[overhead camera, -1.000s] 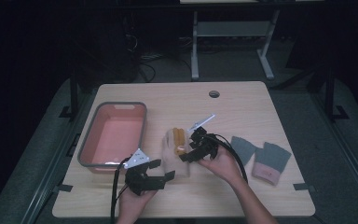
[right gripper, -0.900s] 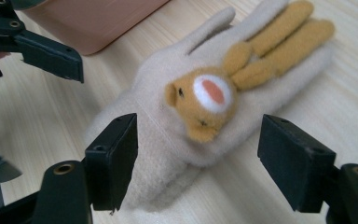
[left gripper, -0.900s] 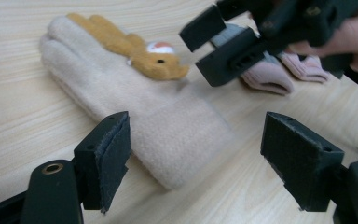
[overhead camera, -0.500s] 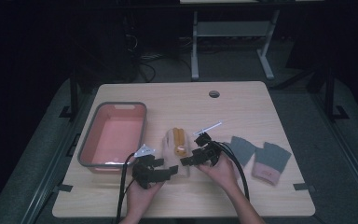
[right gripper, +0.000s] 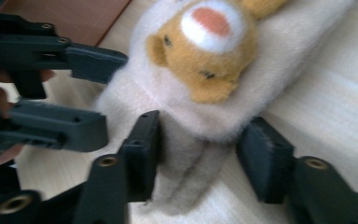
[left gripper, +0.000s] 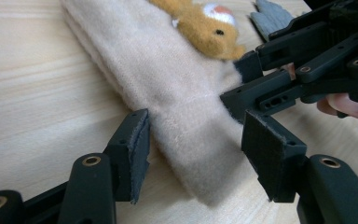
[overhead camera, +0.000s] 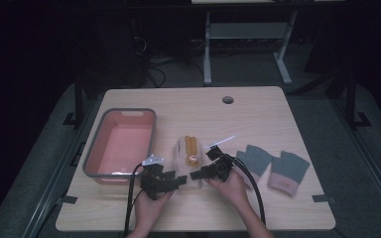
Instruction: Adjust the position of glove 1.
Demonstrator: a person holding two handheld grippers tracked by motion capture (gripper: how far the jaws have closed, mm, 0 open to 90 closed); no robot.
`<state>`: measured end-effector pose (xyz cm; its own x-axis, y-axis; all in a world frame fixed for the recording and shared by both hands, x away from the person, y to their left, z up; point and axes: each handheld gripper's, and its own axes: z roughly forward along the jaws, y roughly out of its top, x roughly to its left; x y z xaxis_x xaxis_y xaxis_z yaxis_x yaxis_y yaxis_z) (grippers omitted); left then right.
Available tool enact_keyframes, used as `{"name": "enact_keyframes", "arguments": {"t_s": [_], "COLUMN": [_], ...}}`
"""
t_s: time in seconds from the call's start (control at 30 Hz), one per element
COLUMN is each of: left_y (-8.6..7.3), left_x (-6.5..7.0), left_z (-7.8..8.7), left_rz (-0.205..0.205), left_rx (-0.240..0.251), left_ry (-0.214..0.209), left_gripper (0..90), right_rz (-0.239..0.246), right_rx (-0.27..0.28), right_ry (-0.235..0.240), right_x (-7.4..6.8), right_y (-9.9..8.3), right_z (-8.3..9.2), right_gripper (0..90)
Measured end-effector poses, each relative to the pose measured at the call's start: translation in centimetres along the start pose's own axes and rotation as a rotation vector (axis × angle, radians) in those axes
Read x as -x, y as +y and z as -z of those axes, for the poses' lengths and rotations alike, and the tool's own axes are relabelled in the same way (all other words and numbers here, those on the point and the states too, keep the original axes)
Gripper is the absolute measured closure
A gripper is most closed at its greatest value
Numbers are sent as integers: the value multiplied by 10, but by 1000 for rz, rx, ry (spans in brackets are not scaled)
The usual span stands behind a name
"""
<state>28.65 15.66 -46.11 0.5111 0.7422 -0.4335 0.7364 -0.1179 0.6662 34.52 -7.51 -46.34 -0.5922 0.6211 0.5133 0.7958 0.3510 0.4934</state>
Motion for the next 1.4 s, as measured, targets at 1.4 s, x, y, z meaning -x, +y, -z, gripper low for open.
{"name": "enact_keyframes", "arguments": {"t_s": [1.4], "left_y": [9], "left_x": [-10], "left_z": [-33], "left_rz": [203], "left_rx": [-57], "left_ry": [-175], "left_gripper": [676], "right_rz": [-45], "right_rx": [81], "right_ry": [-26], "right_x": [-2], "right_y": [-21], "right_z": [11], "right_gripper": [694]}}
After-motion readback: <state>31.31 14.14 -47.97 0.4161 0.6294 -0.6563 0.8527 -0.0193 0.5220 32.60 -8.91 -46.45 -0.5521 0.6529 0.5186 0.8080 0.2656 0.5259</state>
